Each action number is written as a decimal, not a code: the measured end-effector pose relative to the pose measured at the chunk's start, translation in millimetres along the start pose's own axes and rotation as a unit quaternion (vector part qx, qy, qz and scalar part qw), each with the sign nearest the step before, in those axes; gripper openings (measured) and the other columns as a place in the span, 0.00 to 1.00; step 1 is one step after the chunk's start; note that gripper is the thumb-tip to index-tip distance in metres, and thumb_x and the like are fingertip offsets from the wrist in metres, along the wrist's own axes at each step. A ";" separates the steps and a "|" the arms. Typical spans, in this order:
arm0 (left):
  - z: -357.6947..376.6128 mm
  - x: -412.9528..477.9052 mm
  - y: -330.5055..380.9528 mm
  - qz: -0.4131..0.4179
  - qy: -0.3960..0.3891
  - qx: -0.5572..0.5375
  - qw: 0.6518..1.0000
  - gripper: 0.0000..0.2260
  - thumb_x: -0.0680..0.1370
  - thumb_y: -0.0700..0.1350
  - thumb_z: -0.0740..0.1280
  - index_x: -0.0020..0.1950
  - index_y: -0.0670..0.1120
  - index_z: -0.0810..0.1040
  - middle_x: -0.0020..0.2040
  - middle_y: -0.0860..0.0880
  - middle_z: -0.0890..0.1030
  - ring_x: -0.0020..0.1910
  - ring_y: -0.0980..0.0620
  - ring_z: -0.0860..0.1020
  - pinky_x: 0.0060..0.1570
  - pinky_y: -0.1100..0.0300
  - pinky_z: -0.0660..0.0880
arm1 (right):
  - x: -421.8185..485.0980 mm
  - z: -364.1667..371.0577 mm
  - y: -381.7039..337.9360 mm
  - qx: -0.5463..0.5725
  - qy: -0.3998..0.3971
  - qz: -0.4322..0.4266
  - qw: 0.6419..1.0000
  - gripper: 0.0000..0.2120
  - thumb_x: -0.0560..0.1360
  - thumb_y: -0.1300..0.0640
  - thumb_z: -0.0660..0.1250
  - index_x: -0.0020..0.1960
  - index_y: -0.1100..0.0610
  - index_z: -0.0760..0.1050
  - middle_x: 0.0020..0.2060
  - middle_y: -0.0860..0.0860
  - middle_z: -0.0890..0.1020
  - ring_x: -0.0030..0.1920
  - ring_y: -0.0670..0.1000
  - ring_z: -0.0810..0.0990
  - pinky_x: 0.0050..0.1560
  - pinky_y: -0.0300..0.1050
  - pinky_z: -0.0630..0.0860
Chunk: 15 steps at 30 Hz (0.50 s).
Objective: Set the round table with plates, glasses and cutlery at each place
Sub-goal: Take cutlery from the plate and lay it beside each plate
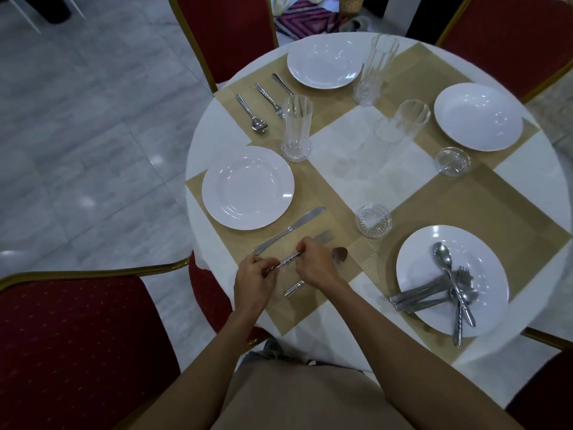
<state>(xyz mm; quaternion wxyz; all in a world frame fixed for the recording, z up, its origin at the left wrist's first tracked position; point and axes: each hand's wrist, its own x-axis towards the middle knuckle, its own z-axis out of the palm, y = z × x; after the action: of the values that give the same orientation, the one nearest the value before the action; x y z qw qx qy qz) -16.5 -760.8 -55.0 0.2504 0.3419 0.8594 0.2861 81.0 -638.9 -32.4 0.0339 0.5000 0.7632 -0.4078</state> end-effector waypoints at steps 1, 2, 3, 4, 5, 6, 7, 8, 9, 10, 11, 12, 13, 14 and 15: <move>-0.1 -0.4 0.3 0.000 0.003 -0.001 1.000 0.09 0.76 0.45 0.73 0.56 0.51 0.85 0.47 0.53 0.78 0.47 0.55 0.76 0.49 0.57 0.78 | 0.8 -0.8 -0.1 -0.003 -0.002 0.001 1.000 0.10 0.76 0.67 0.64 0.55 0.58 0.74 0.48 0.54 0.80 0.44 0.51 0.76 0.37 0.40 0.68; -0.2 -0.7 0.3 0.002 0.006 -0.003 1.000 0.09 0.76 0.44 0.73 0.55 0.51 0.85 0.47 0.53 0.78 0.46 0.55 0.76 0.48 0.57 0.78 | 1.4 -1.3 -0.4 -0.007 -0.006 0.002 1.000 0.10 0.76 0.66 0.64 0.55 0.58 0.74 0.48 0.54 0.80 0.45 0.51 0.76 0.39 0.41 0.69; -0.2 -0.9 0.0 0.002 0.008 -0.006 1.000 0.09 0.75 0.44 0.73 0.55 0.51 0.86 0.46 0.53 0.78 0.46 0.55 0.77 0.48 0.56 0.78 | 2.0 -1.4 -0.5 -0.011 -0.009 0.001 1.000 0.10 0.76 0.66 0.64 0.55 0.58 0.75 0.49 0.54 0.80 0.46 0.51 0.77 0.41 0.42 0.69; -0.3 -1.2 -0.3 0.002 0.008 -0.008 1.000 0.08 0.75 0.44 0.73 0.54 0.51 0.86 0.46 0.53 0.79 0.46 0.55 0.77 0.48 0.56 0.78 | 2.3 -1.3 -0.6 -0.014 -0.013 0.000 1.000 0.10 0.76 0.67 0.64 0.55 0.58 0.74 0.49 0.54 0.80 0.46 0.51 0.77 0.41 0.42 0.70; -0.5 -1.5 -0.4 0.001 0.006 -0.010 1.000 0.08 0.75 0.44 0.73 0.54 0.51 0.86 0.46 0.52 0.79 0.46 0.55 0.77 0.48 0.55 0.78 | 2.5 -1.0 -0.8 -0.016 -0.016 -0.001 1.000 0.10 0.76 0.67 0.65 0.55 0.58 0.74 0.48 0.54 0.80 0.45 0.51 0.77 0.41 0.42 0.70; -0.7 -2.0 -0.2 -0.001 0.006 -0.012 1.000 0.08 0.75 0.44 0.73 0.54 0.51 0.86 0.46 0.52 0.79 0.45 0.55 0.77 0.48 0.55 0.79 | 2.7 -0.7 -0.8 -0.018 -0.017 -0.003 1.000 0.09 0.76 0.67 0.65 0.55 0.59 0.74 0.48 0.54 0.80 0.45 0.51 0.77 0.41 0.42 0.70; -1.0 -2.3 0.1 -0.003 0.006 -0.013 1.000 0.08 0.75 0.44 0.73 0.54 0.51 0.86 0.46 0.52 0.79 0.45 0.55 0.77 0.48 0.55 0.79 | 2.7 -0.4 -0.8 -0.020 -0.018 -0.005 1.000 0.09 0.76 0.66 0.65 0.55 0.59 0.74 0.48 0.55 0.81 0.45 0.52 0.77 0.40 0.42 0.70; -1.3 -2.5 0.3 -0.005 0.006 -0.013 1.000 0.08 0.75 0.45 0.73 0.54 0.51 0.86 0.47 0.52 0.79 0.45 0.55 0.78 0.48 0.55 0.79 | 2.6 -0.3 -1.1 -0.021 -0.018 -0.005 1.000 0.09 0.76 0.66 0.65 0.55 0.59 0.75 0.48 0.55 0.81 0.45 0.52 0.77 0.41 0.43 0.71; -1.3 -2.6 0.6 -0.007 0.006 -0.014 1.000 0.08 0.75 0.45 0.73 0.54 0.51 0.85 0.47 0.52 0.79 0.45 0.55 0.78 0.49 0.55 0.79 | 2.3 -0.5 -1.1 -0.023 -0.020 -0.005 1.000 0.09 0.76 0.66 0.65 0.54 0.59 0.75 0.48 0.55 0.81 0.45 0.52 0.77 0.41 0.44 0.72; -1.3 -2.9 0.8 -0.009 0.005 -0.015 1.000 0.08 0.75 0.45 0.73 0.54 0.50 0.86 0.47 0.52 0.79 0.45 0.55 0.77 0.48 0.57 0.79 | 2.2 -0.5 -1.2 -0.025 -0.022 -0.005 0.999 0.09 0.76 0.67 0.65 0.54 0.58 0.75 0.48 0.55 0.80 0.45 0.52 0.78 0.42 0.45 0.74; -1.4 -3.0 1.1 -0.011 0.004 -0.017 1.000 0.08 0.75 0.45 0.74 0.54 0.50 0.86 0.47 0.52 0.79 0.45 0.56 0.77 0.48 0.59 0.78 | 2.3 -0.4 -1.1 -0.026 -0.024 -0.004 0.999 0.09 0.75 0.67 0.65 0.54 0.58 0.74 0.48 0.55 0.80 0.46 0.53 0.78 0.43 0.46 0.75; -1.6 -3.3 1.4 -0.013 0.004 -0.018 1.000 0.08 0.75 0.44 0.74 0.54 0.50 0.86 0.47 0.52 0.79 0.45 0.56 0.77 0.47 0.61 0.77 | 2.2 -0.2 -1.2 -0.026 -0.026 -0.004 0.999 0.09 0.75 0.67 0.65 0.54 0.58 0.74 0.48 0.54 0.80 0.46 0.53 0.78 0.44 0.47 0.75; -1.9 -3.6 1.5 -0.014 0.005 -0.019 1.000 0.08 0.75 0.44 0.74 0.53 0.50 0.86 0.47 0.52 0.79 0.44 0.56 0.77 0.47 0.63 0.76 | 2.2 -0.2 -1.5 -0.028 -0.027 -0.005 0.999 0.10 0.75 0.67 0.65 0.54 0.58 0.74 0.48 0.54 0.80 0.46 0.53 0.78 0.44 0.47 0.76; -2.0 -3.9 1.5 -0.013 0.005 -0.020 1.000 0.08 0.75 0.44 0.74 0.53 0.50 0.86 0.47 0.52 0.79 0.44 0.56 0.77 0.46 0.63 0.76 | 2.1 -0.1 -1.6 -0.030 -0.028 -0.007 0.999 0.10 0.76 0.67 0.66 0.55 0.58 0.74 0.48 0.54 0.80 0.46 0.53 0.78 0.44 0.47 0.76; -2.0 -4.0 1.3 -0.013 0.005 -0.021 1.000 0.08 0.75 0.44 0.74 0.54 0.49 0.86 0.47 0.52 0.79 0.45 0.56 0.77 0.47 0.63 0.76 | 2.4 -0.2 -1.7 -0.031 -0.028 -0.008 0.999 0.09 0.76 0.67 0.66 0.55 0.58 0.75 0.48 0.54 0.80 0.46 0.53 0.78 0.45 0.47 0.76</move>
<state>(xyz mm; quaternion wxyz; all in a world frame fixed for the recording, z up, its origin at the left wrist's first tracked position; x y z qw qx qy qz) -14.6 -763.5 -51.8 0.2571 0.3241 0.8587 0.3024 78.5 -637.2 -32.4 0.0674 0.4814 0.7781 -0.3979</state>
